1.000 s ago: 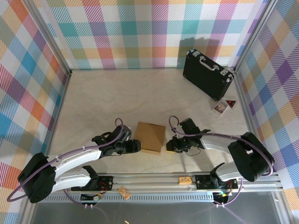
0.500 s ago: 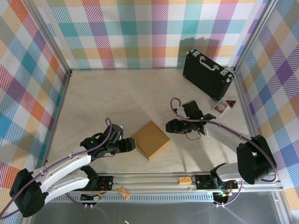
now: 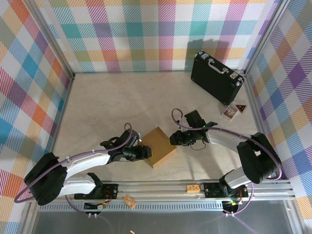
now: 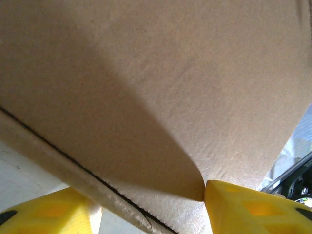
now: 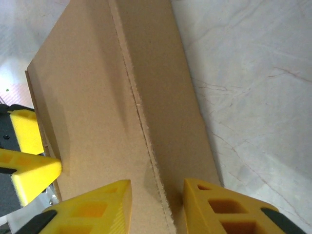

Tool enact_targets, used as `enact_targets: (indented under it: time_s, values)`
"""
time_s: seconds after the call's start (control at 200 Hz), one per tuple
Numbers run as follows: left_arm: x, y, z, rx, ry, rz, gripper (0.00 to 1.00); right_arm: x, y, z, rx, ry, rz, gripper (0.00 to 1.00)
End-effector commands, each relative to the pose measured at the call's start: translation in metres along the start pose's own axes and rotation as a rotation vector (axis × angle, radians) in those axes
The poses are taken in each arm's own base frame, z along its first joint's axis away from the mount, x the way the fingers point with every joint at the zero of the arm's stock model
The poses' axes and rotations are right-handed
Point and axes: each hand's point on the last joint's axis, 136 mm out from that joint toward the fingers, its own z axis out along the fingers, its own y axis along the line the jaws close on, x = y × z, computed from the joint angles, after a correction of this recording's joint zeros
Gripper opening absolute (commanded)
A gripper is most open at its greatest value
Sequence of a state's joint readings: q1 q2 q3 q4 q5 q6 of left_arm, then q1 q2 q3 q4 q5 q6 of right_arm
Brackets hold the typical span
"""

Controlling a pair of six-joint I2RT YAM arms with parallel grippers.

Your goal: Fold the paper box

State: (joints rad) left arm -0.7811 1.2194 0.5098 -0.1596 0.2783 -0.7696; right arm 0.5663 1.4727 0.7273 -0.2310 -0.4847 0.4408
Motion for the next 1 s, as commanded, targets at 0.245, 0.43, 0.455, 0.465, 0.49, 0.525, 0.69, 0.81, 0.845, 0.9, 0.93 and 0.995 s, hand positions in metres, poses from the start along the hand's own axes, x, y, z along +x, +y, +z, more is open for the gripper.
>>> enact_targets:
  time_s: [0.245,0.43,0.455,0.465,0.49,0.525,0.69,0.81,0.845,0.9,0.93,0.995]
  values:
    - [-0.042,-0.024,0.016,-0.049,-0.026,0.086,0.51,0.029,-0.009,0.0,0.023,-0.002,0.074,0.28]
    - [-0.07,-0.031,0.031,-0.044,-0.015,0.091,0.49,0.016,-0.026,-0.005,0.143,-0.063,0.093,0.28]
    - [-0.076,-0.032,0.034,-0.041,-0.011,0.092,0.49,0.013,-0.028,-0.006,0.157,-0.071,0.095,0.27]
    - [-0.077,-0.032,0.035,-0.041,-0.008,0.091,0.49,0.011,-0.028,-0.006,0.162,-0.074,0.095,0.27]
    - [-0.084,-0.035,0.037,-0.036,-0.009,0.092,0.48,0.008,-0.03,-0.006,0.177,-0.079,0.098,0.27]
    - [-0.091,-0.037,0.041,-0.031,-0.006,0.091,0.48,0.001,-0.032,-0.006,0.193,-0.09,0.099,0.27]
    - [-0.136,-0.045,0.063,-0.009,0.009,0.068,0.47,-0.042,-0.042,-0.008,0.238,-0.148,0.134,0.27]
    - [-0.163,-0.058,0.08,0.038,0.041,0.039,0.46,-0.076,-0.055,-0.011,0.251,-0.172,0.173,0.26]
    - [-0.169,-0.063,0.085,0.051,0.053,0.041,0.46,-0.084,-0.059,-0.012,0.254,-0.174,0.182,0.26]
    - [-0.172,-0.064,0.092,0.036,0.083,0.037,0.46,-0.096,-0.063,-0.013,0.257,-0.175,0.188,0.26]
    - [-0.176,-0.066,0.095,0.034,0.091,0.036,0.45,-0.101,-0.066,-0.014,0.265,-0.178,0.193,0.26]
    - [-0.182,-0.071,0.1,0.043,0.096,0.035,0.45,-0.111,-0.072,-0.018,0.281,-0.191,0.202,0.26]
